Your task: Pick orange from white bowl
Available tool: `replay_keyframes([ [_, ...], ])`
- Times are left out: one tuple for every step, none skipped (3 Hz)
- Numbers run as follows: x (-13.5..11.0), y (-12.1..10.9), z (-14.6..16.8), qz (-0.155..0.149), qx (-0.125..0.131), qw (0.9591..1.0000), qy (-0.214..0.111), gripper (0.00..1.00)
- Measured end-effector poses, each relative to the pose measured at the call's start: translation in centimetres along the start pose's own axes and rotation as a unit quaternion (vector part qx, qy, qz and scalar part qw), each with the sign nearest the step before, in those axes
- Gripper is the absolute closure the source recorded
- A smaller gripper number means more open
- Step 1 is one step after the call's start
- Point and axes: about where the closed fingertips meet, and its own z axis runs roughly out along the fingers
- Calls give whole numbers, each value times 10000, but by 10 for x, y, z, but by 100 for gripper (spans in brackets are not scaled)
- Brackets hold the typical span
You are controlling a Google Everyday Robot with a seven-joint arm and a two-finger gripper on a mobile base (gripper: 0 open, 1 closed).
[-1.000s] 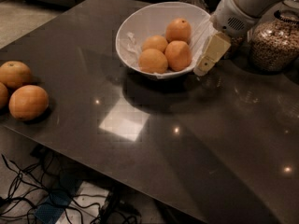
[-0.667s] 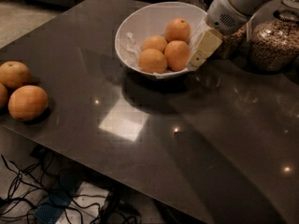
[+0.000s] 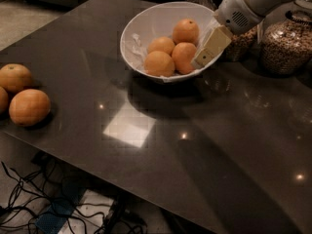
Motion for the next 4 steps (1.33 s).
replay_keyframes([
  [3, 0, -6, 35, 164, 9995, -263, 0],
  [2, -1, -13, -38, 362, 9968, -716, 0],
  [-5, -2, -19, -228, 505, 9934, -1004, 0],
  [-5, -2, -19, -228, 505, 9934, -1004, 0],
])
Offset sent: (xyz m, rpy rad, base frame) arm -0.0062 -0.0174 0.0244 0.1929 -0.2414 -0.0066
